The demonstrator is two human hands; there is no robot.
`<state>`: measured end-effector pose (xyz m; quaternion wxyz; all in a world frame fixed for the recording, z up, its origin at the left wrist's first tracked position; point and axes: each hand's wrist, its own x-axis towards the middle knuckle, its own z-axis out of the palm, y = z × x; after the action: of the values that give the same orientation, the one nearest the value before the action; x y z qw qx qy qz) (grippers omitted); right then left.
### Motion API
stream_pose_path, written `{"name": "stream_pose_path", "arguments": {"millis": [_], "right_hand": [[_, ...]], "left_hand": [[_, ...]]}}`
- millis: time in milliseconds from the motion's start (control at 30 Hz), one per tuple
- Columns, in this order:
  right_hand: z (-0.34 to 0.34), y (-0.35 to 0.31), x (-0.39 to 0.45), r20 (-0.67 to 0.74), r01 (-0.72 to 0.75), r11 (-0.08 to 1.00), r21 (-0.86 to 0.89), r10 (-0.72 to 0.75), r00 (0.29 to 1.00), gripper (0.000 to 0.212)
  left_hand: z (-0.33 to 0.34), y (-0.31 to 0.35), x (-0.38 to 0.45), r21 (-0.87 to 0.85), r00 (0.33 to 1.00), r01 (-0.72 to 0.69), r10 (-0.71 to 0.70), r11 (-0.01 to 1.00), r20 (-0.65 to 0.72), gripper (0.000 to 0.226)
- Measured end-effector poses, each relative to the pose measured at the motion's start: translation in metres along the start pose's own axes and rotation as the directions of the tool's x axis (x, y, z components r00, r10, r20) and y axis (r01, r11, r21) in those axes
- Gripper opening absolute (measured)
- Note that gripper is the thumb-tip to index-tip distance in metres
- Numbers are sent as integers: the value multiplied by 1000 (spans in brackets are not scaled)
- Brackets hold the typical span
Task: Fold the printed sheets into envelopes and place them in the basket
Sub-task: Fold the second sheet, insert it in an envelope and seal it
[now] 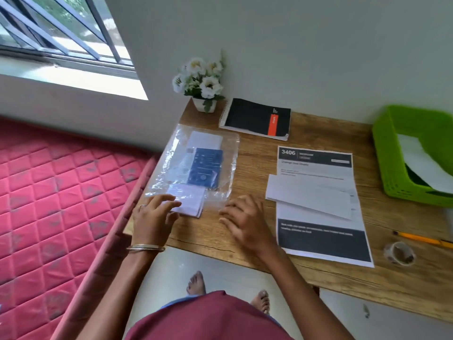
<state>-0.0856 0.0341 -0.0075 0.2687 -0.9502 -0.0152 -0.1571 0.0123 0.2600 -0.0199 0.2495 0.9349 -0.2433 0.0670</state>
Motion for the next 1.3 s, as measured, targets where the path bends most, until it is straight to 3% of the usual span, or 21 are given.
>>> {"name": "stream_pose_path", "arguments": {"millis": [133,367,567,867,1067,1133,1300], "right_hand": [[31,-30,17,68,55,991,-121,-47,997,16],[52,-49,32,131,49,911,-410,5,991,22],[54,-51,34,98,3,899,-438,45,994,30],[58,-50,36,70,-40,930,-366,70,995,18],[58,-53,39,75,44,900,-433,-12,997,8],[56,-55,38,46,56,895,-443,-40,998,16],[52,-58,33,-63,28,913,-407,-58,996,28]], "left_hand": [[-10,-20,5,69,998,-39,35,997,56,34],[-19,-48,22,124,974,-166,143,978,174,43],[-9,-74,36,-4,943,-239,233,971,237,35],[-12,-84,51,-55,939,-309,314,950,143,33],[-7,-86,50,-122,956,-255,269,959,115,31],[-6,-84,48,-147,963,-226,243,963,116,34],[-8,-72,46,-145,971,-9,43,989,235,57]]}}
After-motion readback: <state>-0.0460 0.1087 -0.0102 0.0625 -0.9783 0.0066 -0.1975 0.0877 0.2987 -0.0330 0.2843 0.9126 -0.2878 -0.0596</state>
